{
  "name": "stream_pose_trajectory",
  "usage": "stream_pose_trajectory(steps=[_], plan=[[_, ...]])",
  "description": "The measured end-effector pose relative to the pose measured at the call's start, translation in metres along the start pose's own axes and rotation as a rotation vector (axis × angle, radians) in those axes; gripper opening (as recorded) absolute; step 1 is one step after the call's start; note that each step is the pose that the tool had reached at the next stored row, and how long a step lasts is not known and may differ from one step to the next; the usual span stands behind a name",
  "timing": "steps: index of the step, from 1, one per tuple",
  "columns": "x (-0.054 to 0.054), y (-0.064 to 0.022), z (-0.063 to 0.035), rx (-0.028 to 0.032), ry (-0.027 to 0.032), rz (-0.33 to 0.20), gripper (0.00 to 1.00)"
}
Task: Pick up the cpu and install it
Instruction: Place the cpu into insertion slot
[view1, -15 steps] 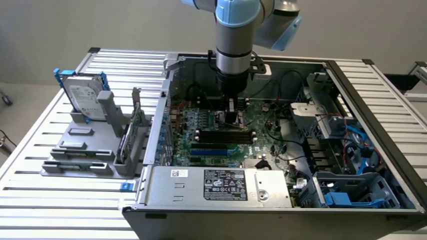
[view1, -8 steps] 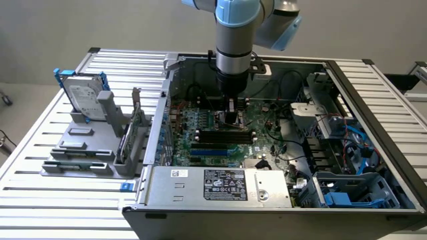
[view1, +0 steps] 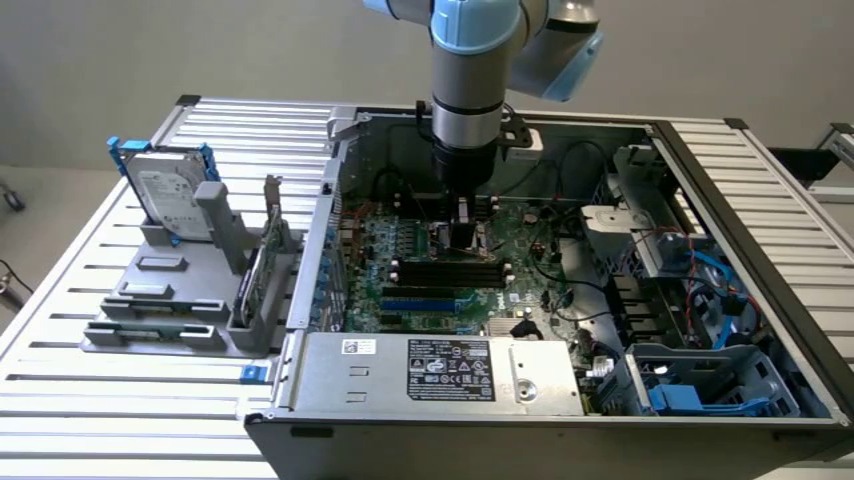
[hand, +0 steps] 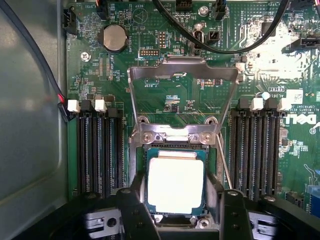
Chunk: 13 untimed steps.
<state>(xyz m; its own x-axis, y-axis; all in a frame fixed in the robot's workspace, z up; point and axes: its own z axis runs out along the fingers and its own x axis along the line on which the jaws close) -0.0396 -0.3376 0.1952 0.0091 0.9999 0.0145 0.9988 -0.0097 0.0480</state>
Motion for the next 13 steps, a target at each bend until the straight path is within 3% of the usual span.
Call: stream_pose_trajectory(steps=[1,2,8,13], plan=[[0.0000,0.0000,0.0000,0.0001,-0.0003,0.000,0.56],[0.0001,0.0000,0.0000,0.0001,-0.0003,0.000,0.63],[0.0009,-0.0001,0.0000,0.0001,-0.0009,0.000,0.63],[0.0038,-0.0001,0.0000,0.0001,-0.0067,0.000,0.63]])
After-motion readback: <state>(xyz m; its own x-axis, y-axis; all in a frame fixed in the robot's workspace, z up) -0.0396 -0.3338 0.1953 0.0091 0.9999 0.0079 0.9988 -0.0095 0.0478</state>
